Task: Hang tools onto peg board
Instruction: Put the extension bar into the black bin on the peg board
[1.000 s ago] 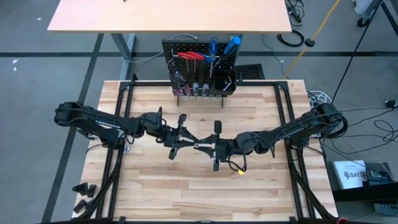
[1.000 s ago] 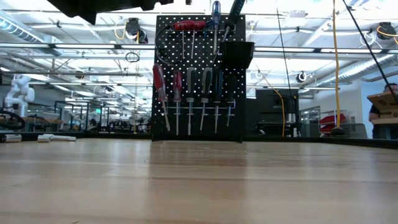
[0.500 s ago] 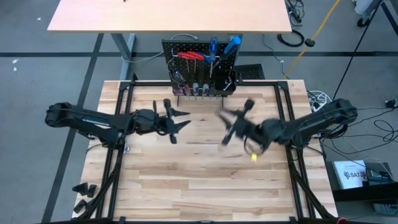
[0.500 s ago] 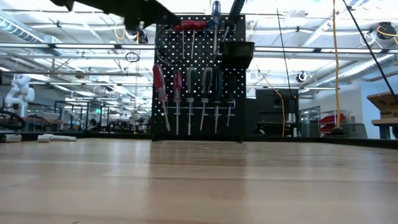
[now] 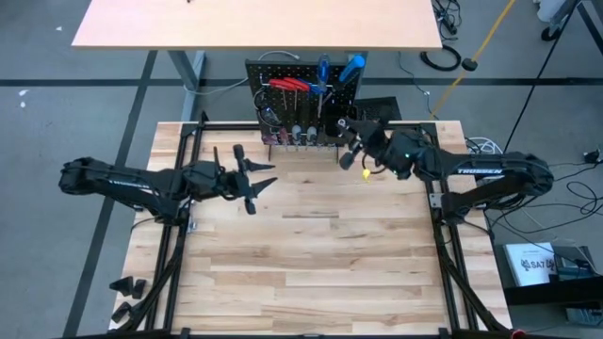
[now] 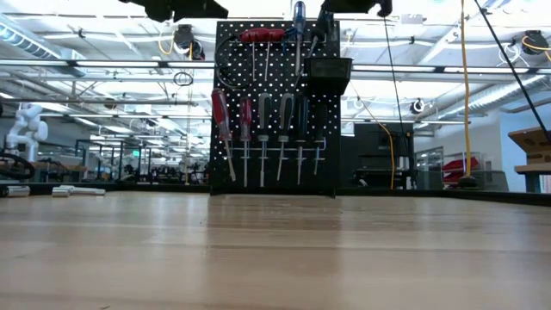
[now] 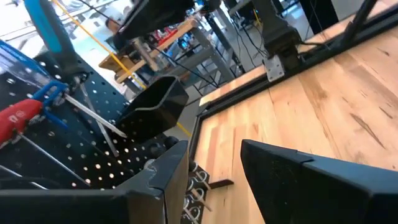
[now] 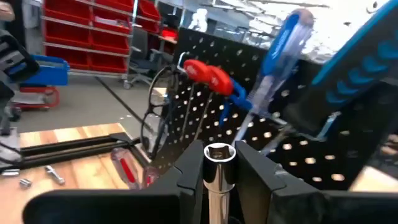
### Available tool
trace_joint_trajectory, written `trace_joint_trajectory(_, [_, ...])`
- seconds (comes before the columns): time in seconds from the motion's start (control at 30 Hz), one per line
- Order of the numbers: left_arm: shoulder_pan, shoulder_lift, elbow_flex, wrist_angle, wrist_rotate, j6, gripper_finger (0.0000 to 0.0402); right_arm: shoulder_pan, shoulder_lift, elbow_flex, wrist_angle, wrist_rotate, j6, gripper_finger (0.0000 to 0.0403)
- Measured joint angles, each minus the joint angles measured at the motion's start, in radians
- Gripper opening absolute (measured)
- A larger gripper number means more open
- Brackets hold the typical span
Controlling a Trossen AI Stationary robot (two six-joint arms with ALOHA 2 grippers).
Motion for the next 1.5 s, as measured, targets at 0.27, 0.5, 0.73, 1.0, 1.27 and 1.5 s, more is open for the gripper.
trace_joint_trajectory(0.27, [0.000,0.013,0.000,-0.020,0.003,0.024,0.0150,-0.104,0.051,0.000,-0.003,-0.074,0.029,0.0058])
trace_joint_trajectory(0.5, [0.000,0.013,0.000,-0.017,0.003,0.025,0.0148,-0.144,0.072,0.000,-0.003,-0.075,0.050,0.0058])
trace_joint_trajectory(0.73, [0.000,0.013,0.000,-0.017,0.003,0.025,0.0148,-0.150,0.076,0.000,0.001,-0.072,0.072,0.0155])
trace_joint_trajectory(1.0, [0.000,0.013,0.000,-0.017,0.004,0.024,0.0148,-0.147,0.075,0.000,0.000,-0.073,0.024,0.0207])
trace_joint_trajectory(1.27, [-0.013,0.010,-0.001,-0.075,-0.002,0.000,0.0147,-0.089,0.048,0.000,-0.001,-0.073,-0.002,0.0203])
trace_joint_trajectory(1.5, [-0.038,0.004,-0.001,-0.544,-0.011,-0.516,0.0147,0.040,0.033,0.000,-0.109,-0.088,0.119,0.0205])
